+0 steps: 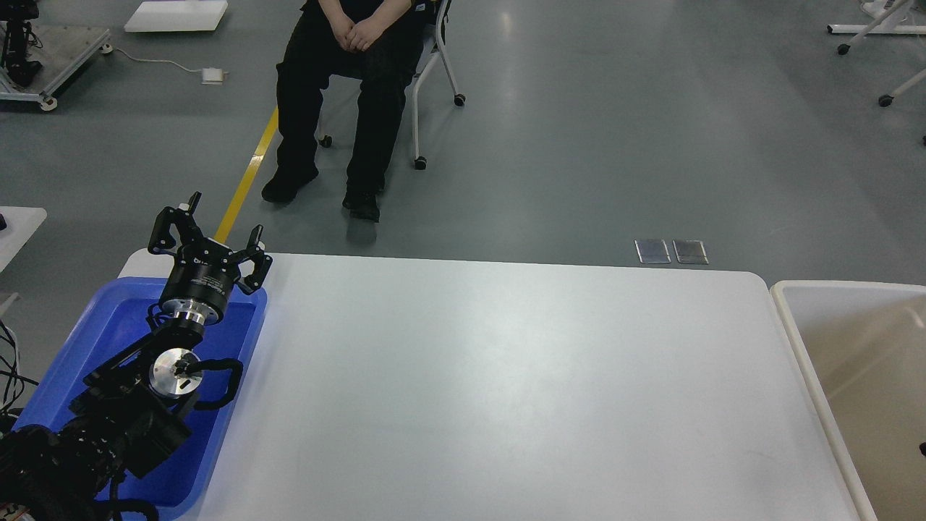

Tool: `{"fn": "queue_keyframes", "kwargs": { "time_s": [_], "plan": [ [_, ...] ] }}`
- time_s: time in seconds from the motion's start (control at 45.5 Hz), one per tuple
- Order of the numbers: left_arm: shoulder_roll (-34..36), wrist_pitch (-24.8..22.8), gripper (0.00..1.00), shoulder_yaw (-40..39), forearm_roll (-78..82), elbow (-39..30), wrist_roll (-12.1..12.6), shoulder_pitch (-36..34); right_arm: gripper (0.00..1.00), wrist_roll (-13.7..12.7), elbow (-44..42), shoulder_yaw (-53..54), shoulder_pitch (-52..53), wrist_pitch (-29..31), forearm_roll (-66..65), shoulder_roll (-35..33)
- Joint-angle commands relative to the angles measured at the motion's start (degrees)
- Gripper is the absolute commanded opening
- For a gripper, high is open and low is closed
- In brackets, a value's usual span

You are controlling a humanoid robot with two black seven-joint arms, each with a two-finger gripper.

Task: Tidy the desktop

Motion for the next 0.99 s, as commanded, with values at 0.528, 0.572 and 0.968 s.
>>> {"fn": "queue_keyframes", "kwargs": {
  "time_s": [0.528,0.572,0.968],
  "plan": [
    [0.0,0.0,1.0,0.0,0.0,0.0,0.02,0.02,0.0,-0.02,-0.6,0.14,-3.53,-0.03,-0.64,4.5],
    [0.0,0.0,1.0,0.0,0.0,0.0,0.02,0.02,0.0,-0.02,-0.69,0.23,-3.53,-0.2,-0.64,4.5],
    [0.0,0.0,1.0,0.0,0.0,0.0,0.02,0.02,0.99,0.07,-2.36,-0.38,-3.53,-1.08,-0.64,4.67]
  ]
}}
